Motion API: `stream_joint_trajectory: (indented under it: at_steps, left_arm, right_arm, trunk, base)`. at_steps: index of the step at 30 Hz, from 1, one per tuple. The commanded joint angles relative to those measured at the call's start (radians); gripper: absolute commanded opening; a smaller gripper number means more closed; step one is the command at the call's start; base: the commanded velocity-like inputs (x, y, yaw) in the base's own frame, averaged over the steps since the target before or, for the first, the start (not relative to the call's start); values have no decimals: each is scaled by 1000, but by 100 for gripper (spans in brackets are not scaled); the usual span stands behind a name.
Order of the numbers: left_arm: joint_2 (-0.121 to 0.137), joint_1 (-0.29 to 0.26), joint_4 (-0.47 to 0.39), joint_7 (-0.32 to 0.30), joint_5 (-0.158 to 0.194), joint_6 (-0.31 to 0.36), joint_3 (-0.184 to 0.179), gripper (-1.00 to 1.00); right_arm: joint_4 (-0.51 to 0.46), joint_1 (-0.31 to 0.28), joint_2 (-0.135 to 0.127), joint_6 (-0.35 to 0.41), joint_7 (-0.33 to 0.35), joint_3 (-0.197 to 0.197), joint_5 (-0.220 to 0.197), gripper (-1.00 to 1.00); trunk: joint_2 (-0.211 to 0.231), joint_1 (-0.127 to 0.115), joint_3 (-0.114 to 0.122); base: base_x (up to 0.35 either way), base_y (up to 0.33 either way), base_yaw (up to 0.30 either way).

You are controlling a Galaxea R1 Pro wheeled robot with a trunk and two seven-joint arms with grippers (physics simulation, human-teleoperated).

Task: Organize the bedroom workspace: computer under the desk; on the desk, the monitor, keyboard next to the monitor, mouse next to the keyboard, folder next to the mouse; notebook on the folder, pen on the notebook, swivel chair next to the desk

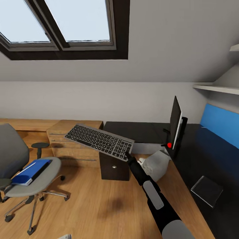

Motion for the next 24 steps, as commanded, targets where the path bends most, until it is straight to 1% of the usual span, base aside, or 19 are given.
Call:
stream_joint_trajectory:
  at_steps: [1, 5, 8, 10, 11, 13, 14, 15, 16, 17, 20, 21, 23, 24]
  left_arm:
    - [1, 0, -2, 8, 8, 4, -8, 100]
    - [-1, 0, -2, 8, 8, 4, -8, 100]
    - [-4, 0, -3, 8, 7, -6, -8, 100]
    - [-8, 0, -1, 9, 5, -35, -8, 100]
    - [-9, 0, -1, 9, 5, -44, -8, 100]
    - [-16, 0, 0, 9, 4, -80, -7, 100]
    - [-17, 0, 0, 8, 3, -87, -8, 100]
    - [-21, 0, 0, 8, 3, -104, -8, 100]
    - [-24, 0, 0, 8, 3, -108, -8, 100]
    - [-28, 0, 0, 9, 2, -112, -8, 100]
    - [-32, 0, 0, 9, 2, -115, -8, 100]
    - [-35, 0, 0, 9, 1, -116, -8, 100]
    - [-37, 0, 0, 8, 1, -117, -8, 100]
    - [-37, 0, -1, 7, 1, -117, -8, 100]
  right_arm:
    - [-1, -1, 0, -17, -23, 0, -10, -100]
    - [2, -1, 0, -79, -50, 2, -9, -100]
    - [30, -1, 0, -152, -82, 5, -9, -100]
    - [46, -1, 0, -209, -118, 12, -8, -100]
    - [49, -1, 0, -224, -128, 16, -8, -100]
    - [55, -1, 0, -279, -165, 37, -9, -100]
    - [56, -1, 0, -291, -173, 42, -10, -100]
    - [65, -1, 0, -330, -193, 53, -12, -100]
    - [71, -1, 0, -342, -198, 55, -14, -100]
    - [78, -1, 0, -354, -203, 58, -30, -100]
    - [81, -1, 0, -360, -206, 60, -77, -100]
    - [83, -1, 0, -362, -206, 61, -123, -100]
    - [84, -1, 0, -371, -206, 61, -149, -100]
    - [85, -1, 0, -395, -206, 61, -158, -100]
  trunk:
    - [-1, 1, -1]
    - [-1, 1, -1]
    - [-1, 1, -1]
    - [-1, 1, -1]
    - [-1, 1, -1]
    - [-1, 1, -1]
    - [-1, 1, -1]
    - [-1, 1, -1]
    - [-1, 1, -1]
    - [-1, 1, -1]
    - [-1, 1, -1]
    - [-1, 1, -1]
    - [-1, 1, -1]
    - [-1, 1, -1]
  base:
    - [320, 29, 0]
    - [320, 14, 0]
    - [321, 3, 0]
    - [256, 1, 0]
    - [174, 1, 0]
    - [91, 0, 0]
    - [57, 0, 0]
    - [23, 0, 0]
    - [15, 0, 0]
    - [6, 0, 0]
    - [58, 0, 0]
    - [234, 0, 0]
    - [278, 0, 0]
    - [307, 0, 0]
